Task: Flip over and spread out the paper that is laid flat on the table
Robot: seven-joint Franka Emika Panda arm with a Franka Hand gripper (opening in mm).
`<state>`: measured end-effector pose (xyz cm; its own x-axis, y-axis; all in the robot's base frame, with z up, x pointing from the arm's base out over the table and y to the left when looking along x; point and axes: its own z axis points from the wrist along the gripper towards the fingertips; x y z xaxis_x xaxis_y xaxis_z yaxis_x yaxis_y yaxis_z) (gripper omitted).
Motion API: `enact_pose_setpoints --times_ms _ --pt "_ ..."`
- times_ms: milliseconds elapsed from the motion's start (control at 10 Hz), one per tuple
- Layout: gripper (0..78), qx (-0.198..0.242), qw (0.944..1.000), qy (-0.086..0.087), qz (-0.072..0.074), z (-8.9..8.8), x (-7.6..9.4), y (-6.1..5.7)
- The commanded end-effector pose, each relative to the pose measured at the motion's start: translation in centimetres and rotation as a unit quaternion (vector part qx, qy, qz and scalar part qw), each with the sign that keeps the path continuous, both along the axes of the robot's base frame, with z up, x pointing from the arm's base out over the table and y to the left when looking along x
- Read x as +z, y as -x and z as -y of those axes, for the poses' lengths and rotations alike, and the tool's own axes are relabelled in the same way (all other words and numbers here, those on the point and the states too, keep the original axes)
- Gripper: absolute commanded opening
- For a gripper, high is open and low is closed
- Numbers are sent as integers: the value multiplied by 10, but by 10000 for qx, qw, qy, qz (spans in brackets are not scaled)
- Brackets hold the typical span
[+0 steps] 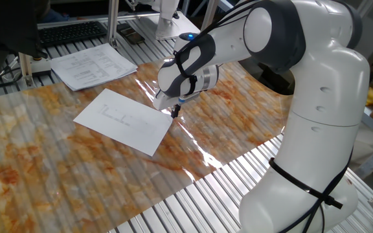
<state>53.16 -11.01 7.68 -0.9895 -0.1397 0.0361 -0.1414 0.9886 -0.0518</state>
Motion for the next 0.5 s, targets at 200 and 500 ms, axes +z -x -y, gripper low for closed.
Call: enact_pose_setpoints --times_ms 200,500 --pt "775 4 10000 28 22 1 1 -1" --pt "775 4 10000 28 22 1 1 -1"
